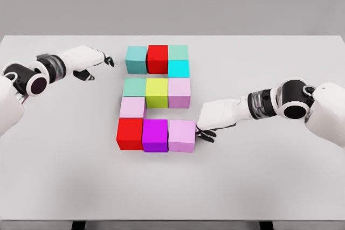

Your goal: Assemble the squares on the desktop into the number 2

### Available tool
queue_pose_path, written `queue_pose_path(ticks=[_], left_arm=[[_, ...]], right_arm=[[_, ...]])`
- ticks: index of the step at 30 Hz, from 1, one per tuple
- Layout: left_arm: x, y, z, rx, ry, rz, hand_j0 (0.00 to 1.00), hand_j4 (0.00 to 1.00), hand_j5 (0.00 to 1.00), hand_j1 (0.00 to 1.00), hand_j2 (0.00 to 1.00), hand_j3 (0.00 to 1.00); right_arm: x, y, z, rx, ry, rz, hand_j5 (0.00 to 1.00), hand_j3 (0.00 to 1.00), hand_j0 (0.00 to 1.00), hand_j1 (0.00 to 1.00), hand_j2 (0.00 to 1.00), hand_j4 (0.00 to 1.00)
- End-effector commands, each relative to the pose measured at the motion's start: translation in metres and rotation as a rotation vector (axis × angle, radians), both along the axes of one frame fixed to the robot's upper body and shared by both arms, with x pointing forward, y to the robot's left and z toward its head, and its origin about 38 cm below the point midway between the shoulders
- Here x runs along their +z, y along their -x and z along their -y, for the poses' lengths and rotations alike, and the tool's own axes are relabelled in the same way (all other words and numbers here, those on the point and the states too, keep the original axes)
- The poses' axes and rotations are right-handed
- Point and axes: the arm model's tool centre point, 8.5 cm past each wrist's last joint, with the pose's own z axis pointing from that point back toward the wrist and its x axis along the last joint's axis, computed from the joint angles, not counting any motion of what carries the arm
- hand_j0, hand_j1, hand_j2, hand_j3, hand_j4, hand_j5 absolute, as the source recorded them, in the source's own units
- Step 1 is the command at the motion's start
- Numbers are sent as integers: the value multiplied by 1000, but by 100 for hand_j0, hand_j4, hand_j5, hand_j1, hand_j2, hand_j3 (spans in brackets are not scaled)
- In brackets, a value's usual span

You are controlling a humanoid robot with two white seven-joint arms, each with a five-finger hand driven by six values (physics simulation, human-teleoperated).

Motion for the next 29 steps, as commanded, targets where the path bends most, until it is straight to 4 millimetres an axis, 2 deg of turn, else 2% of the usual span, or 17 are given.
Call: queue_pose_path(ticks=[1,3,6,8,9,10,11,12,13,14,15,17,19,20,25,27,29], left_arm=[[33,6,-37,18,-16,62,100,100,100,100,100,100],[39,20,-72,17,-24,50,100,100,100,100,100,100],[45,29,-83,-3,-5,42,100,100,100,100,100,100],[47,32,-86,-18,22,30,100,100,100,100,100,100],[38,37,-87,-18,56,3,100,100,100,100,100,100],[32,41,-83,-28,84,-14,100,100,100,100,100,100],[32,46,-74,-71,88,-13,100,100,100,100,100,100],[36,53,-70,-130,89,-13,100,100,100,100,100,100],[38,62,-69,-201,117,-24,100,100,100,100,100,100],[37,68,-67,-256,133,-33,100,100,100,100,100,100],[37,72,-63,-303,134,-33,100,100,100,100,100,100],[35,77,-55,-372,135,-36,100,100,100,100,100,100],[33,79,-54,-380,136,-41,100,100,100,100,100,100],[30,80,-55,-376,136,-48,100,100,100,100,100,100],[27,80,-62,-357,139,-59,100,100,100,100,100,100],[33,82,-78,-328,135,-64,100,100,100,100,100,100],[29,84,-81,-316,149,-76,100,100,100,100,100,100]], right_arm=[[-2,-2,3,-13,5,-3,14,14,14,14,14,14],[-3,-4,6,-22,10,-5,14,14,14,14,14,14],[-6,-8,13,-45,23,-7,14,14,14,14,14,14],[0,-15,19,-62,37,16,15,15,15,15,15,15],[4,-19,23,-75,39,25,18,18,18,18,18,18],[12,-24,32,-96,41,45,26,26,26,26,26,26],[23,-30,49,-135,42,71,38,38,38,38,38,38],[37,-35,64,-172,34,101,57,57,57,57,57,57],[49,-39,81,-212,32,128,64,64,64,64,64,64],[57,-40,95,-242,34,144,77,77,77,77,77,77],[62,-40,104,-261,37,155,82,82,82,82,82,82],[74,-43,115,-291,22,179,100,100,100,100,100,100],[86,-44,131,-331,13,205,100,100,100,100,100,100],[93,-46,132,-340,-5,223,100,100,100,100,100,100],[85,-47,143,-375,-1,203,100,100,100,100,100,100],[79,-52,151,-411,1,186,100,100,100,100,100,100],[71,-56,160,-446,6,165,100,100,100,100,100,100]])
